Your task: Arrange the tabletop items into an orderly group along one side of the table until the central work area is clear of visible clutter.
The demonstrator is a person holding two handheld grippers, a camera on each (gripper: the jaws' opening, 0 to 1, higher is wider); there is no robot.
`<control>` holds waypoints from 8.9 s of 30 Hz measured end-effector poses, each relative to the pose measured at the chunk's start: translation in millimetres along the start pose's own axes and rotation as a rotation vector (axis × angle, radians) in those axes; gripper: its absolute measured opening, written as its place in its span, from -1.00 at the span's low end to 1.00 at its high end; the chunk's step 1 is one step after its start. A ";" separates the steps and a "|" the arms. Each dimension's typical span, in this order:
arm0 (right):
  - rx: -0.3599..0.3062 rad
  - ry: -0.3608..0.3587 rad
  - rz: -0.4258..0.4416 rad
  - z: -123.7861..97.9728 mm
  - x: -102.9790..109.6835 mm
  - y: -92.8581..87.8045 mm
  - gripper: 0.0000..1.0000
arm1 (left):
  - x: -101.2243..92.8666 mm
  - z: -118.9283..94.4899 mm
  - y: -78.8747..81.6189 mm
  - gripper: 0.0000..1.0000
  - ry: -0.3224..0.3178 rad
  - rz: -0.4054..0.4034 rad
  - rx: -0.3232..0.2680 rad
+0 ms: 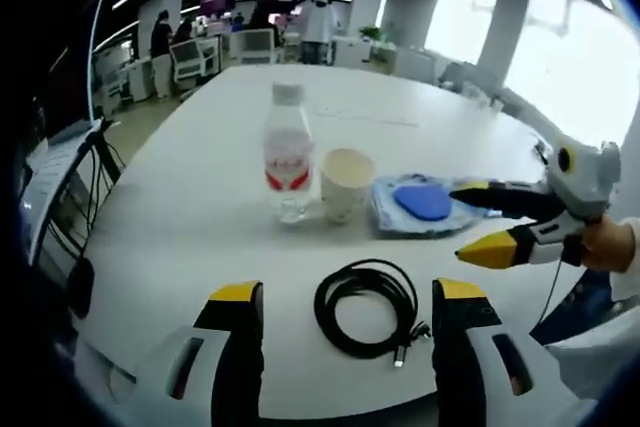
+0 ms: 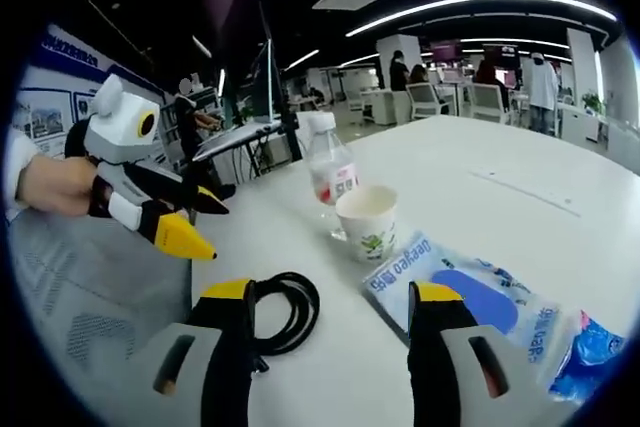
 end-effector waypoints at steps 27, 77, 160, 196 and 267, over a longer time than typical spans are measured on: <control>0.107 -0.006 0.071 40.3 10.6 -42.9 0.17 | 11.6 34.4 -28.8 0.24 0.024 0.010 0.089; 0.264 -0.047 -0.127 63.1 23.3 -70.7 -0.64 | -0.4 67.6 -70.1 -0.57 0.018 0.010 0.198; -0.013 -0.336 0.250 -148.8 -61.5 -41.1 -1.00 | -199.6 31.3 17.3 -0.96 -0.246 0.087 0.179; -0.052 -0.498 0.365 -228.8 -95.4 -73.1 -1.00 | -288.5 54.9 16.7 -0.95 -0.377 0.240 0.245; 0.033 -0.494 0.455 -213.7 -143.0 -145.1 -1.00 | -311.5 109.4 -33.3 -0.96 -0.345 0.292 0.396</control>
Point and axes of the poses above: the point that each gripper's makers call its tool centre point, and the gripper's own axes: z roughly forward along the fingers, x roughly to its left, y roughly out of its top, the point moved 2 cm from there along -z, roughly backward along the fingers, and after that the axes turned 12 degrees about y, right-handed, at the moved point
